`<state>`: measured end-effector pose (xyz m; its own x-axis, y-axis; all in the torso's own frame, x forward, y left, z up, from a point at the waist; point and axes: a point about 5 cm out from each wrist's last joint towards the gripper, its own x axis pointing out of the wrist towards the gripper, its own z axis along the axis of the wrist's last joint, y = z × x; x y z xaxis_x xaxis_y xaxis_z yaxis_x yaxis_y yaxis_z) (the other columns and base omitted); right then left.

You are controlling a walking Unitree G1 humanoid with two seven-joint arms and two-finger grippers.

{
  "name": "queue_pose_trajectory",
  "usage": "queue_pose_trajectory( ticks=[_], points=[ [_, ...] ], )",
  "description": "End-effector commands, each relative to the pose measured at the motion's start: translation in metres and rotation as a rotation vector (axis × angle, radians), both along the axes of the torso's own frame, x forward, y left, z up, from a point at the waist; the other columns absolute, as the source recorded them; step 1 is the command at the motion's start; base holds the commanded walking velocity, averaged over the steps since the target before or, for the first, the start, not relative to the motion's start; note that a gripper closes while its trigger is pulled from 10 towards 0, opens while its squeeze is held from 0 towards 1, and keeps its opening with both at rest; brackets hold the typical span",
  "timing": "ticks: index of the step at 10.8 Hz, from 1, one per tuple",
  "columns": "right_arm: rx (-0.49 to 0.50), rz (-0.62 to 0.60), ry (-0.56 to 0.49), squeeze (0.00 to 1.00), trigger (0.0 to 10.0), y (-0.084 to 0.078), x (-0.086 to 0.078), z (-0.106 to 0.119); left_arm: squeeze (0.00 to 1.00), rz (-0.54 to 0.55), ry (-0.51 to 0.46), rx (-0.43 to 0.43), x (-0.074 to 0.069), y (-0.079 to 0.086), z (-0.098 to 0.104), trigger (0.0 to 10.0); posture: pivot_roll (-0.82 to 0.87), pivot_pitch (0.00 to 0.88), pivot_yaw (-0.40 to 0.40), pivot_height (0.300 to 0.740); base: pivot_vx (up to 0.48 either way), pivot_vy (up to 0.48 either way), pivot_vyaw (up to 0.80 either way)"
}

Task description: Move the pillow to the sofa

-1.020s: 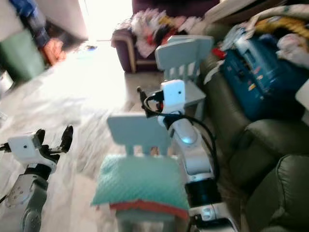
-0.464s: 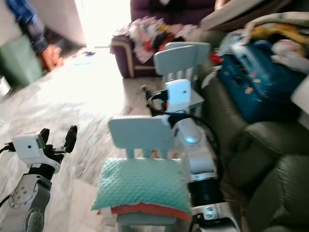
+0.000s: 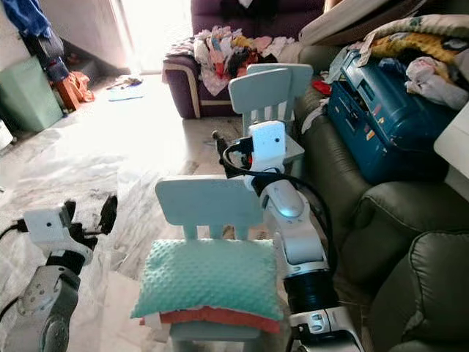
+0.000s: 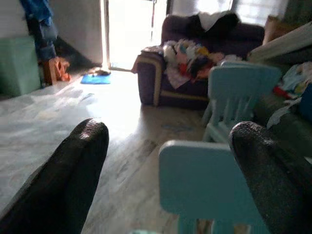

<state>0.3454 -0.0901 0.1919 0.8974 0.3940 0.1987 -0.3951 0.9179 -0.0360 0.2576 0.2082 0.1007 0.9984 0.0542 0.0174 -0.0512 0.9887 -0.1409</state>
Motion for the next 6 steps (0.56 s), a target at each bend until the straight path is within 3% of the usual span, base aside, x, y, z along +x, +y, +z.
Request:
queue_pose_trajectory(
  ticks=[1, 3, 6],
  points=[
    [0.0, 0.049, 0.089, 0.0, 10.0, 0.006, -0.001, -0.014, 0.0, 0.03, 0.019, 0.009, -0.001, 0.008, -0.006, 10.0, -0.17, 0.0, 0.059, 0.74, 0.0, 0.0, 0.0],
    [0.004, 0.054, 0.158, 0.0, 10.0, 0.001, -0.005, -0.032, 0.0, 0.038, 0.09, 0.011, -0.012, 0.01, -0.025, 10.0, -0.17, 0.0, 0.054, 0.74, 0.0, 0.0, 0.0],
    [-0.028, 0.057, 0.225, 0.0, 10.0, -0.013, -0.018, -0.05, 0.0, 0.044, 0.165, 0.003, -0.042, 0.009, -0.043, 10.0, -0.16, 0.0, 0.051, 0.74, 0.0, 0.0, 0.0]
  ],
)
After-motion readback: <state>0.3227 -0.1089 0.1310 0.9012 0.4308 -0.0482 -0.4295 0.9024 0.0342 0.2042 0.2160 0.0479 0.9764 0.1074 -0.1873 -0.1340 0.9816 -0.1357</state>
